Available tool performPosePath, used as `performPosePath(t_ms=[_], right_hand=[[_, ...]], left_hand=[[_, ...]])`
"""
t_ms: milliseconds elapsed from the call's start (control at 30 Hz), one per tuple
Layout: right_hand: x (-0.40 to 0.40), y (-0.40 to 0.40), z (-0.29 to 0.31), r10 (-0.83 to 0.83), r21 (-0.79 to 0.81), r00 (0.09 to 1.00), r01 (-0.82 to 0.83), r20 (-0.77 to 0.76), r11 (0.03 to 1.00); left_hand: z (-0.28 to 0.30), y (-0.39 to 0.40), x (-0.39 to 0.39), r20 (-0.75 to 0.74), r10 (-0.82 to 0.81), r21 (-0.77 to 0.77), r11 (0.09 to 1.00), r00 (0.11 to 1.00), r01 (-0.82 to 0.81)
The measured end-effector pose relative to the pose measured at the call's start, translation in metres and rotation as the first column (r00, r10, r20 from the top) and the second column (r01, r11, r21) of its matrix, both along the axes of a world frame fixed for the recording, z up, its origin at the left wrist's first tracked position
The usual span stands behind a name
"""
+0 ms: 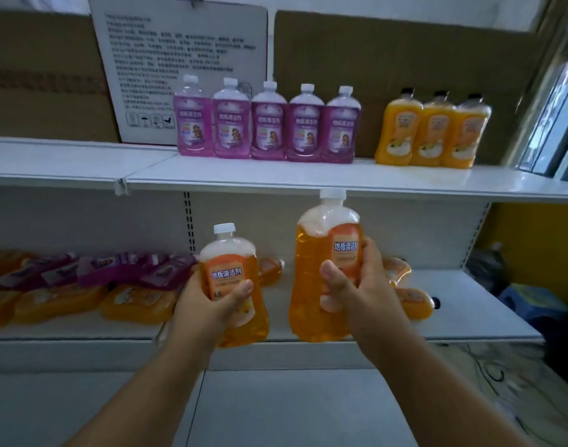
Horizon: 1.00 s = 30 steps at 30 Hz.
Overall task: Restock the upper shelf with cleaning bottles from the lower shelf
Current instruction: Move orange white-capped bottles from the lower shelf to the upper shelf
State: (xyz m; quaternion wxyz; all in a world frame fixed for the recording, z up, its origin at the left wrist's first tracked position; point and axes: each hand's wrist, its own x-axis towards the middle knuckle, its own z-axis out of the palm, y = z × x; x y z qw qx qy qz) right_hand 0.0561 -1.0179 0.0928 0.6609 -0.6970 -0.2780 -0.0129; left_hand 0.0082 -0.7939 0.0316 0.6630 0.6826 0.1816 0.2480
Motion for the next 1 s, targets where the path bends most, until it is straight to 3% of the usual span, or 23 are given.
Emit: performPosePath(t_ms=[200, 400, 633, 1000], right_hand=[[-0.012, 0.015, 0.044, 0.21, 0.117, 0.966, -0.228, 0.148, 0.967], [-0.036, 0.096, 0.074, 0.357, 0.157, 0.901, -0.401, 0.246, 0.903], [-0.075, 0.24, 0.11, 0.448, 0.133, 0.823, -0.517, 0.348, 0.846], [-0.128, 0.481, 0.19, 0.464, 0.163, 0.749, -0.592, 0.473, 0.789]], left_hand=[[0.04, 0.0, -0.038, 0.099, 0.131, 0.155, 0.977, 0.986, -0.146], [0.074, 0.063, -0.09, 0.203, 0.291, 0.199, 0.923, 0.935, -0.33], [0.106, 0.196, -0.158, 0.305, 0.395, 0.369, 0.79, 0.867, -0.49], [0.2, 0.434, -0.237, 0.315, 0.459, 0.524, 0.646, 0.831, -0.555]])
